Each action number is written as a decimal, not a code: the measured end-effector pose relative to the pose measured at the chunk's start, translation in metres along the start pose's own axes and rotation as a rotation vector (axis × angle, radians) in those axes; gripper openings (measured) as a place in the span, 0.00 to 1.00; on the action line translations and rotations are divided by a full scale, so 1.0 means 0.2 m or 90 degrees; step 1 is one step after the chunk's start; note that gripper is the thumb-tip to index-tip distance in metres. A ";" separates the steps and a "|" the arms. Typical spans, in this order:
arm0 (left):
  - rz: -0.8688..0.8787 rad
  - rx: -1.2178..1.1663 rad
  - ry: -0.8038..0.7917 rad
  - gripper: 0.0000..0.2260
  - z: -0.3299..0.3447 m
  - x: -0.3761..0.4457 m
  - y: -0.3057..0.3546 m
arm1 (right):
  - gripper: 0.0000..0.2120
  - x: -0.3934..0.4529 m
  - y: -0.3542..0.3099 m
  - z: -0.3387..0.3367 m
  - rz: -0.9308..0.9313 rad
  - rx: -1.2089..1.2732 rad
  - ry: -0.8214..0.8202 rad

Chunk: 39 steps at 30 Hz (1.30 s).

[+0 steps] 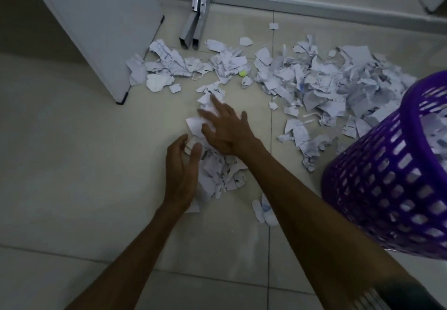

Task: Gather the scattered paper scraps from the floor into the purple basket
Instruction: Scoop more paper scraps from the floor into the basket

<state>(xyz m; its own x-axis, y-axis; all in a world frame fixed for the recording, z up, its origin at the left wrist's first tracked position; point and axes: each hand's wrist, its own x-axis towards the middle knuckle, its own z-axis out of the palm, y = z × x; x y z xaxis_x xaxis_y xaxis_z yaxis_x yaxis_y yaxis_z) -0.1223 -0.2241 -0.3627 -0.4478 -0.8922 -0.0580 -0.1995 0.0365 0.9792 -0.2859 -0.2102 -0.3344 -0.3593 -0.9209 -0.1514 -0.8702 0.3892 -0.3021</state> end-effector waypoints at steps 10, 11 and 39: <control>0.125 0.244 -0.161 0.42 -0.33 -0.13 -0.16 | 0.26 -0.33 0.16 -0.04 0.070 0.313 0.108; 0.148 0.272 -0.165 0.41 -0.35 -0.13 -0.16 | 0.26 -0.38 0.18 -0.04 0.056 0.335 0.161; -0.009 0.057 -0.135 0.21 -0.23 -0.01 -0.01 | 0.06 -0.50 -0.03 0.36 -0.095 0.340 0.315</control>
<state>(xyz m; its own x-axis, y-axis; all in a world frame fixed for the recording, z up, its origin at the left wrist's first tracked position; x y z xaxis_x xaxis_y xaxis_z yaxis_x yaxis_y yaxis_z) -0.0813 -0.2423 -0.3554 -0.6152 -0.7791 -0.1209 -0.2794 0.0720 0.9575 -0.2212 -0.1187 -0.3844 -0.4706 -0.8180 0.3308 -0.6840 0.1014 -0.7224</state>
